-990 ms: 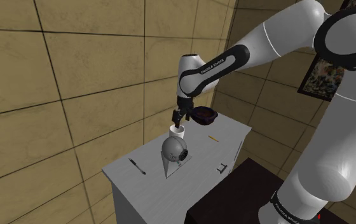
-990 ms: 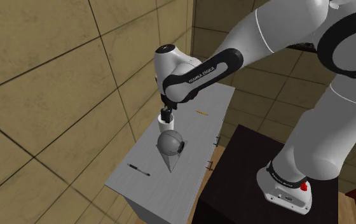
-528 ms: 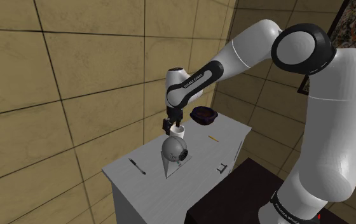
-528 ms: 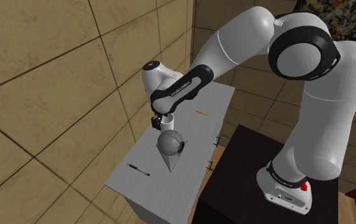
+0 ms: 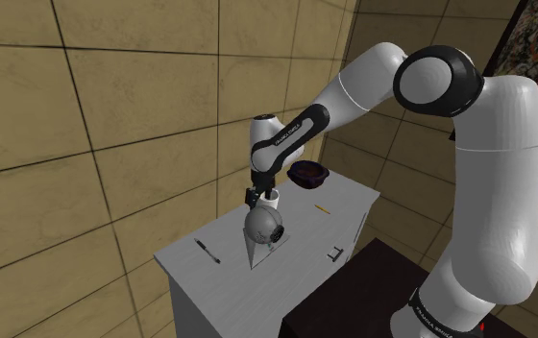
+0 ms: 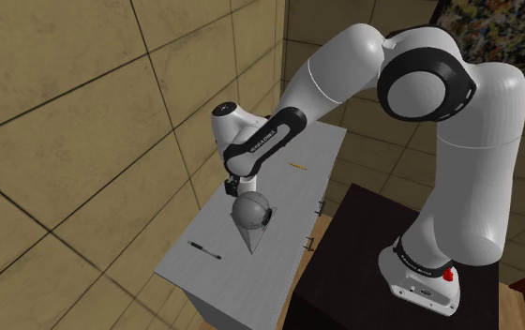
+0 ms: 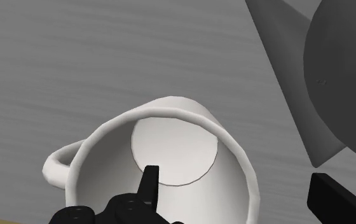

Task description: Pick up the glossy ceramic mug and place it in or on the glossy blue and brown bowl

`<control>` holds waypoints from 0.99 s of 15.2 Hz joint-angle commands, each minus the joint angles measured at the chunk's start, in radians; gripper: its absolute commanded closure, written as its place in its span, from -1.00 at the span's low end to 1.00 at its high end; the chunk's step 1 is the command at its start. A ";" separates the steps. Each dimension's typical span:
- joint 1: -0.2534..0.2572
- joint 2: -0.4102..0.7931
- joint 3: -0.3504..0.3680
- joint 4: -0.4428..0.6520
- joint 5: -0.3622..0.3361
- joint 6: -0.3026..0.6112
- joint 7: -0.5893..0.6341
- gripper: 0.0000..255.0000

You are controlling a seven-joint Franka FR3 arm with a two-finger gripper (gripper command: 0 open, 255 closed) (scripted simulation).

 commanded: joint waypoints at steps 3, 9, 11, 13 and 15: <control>0.000 0.004 0.000 0.000 -0.001 0.004 0.000 -1.00; 0.000 0.004 0.000 0.000 -0.001 0.004 0.000 1.00; 0.000 0.004 0.000 0.000 -0.001 0.004 0.000 1.00; 0.000 0.004 0.000 0.000 -0.001 0.004 0.000 1.00; 0.000 0.004 0.000 0.000 -0.001 0.004 0.000 1.00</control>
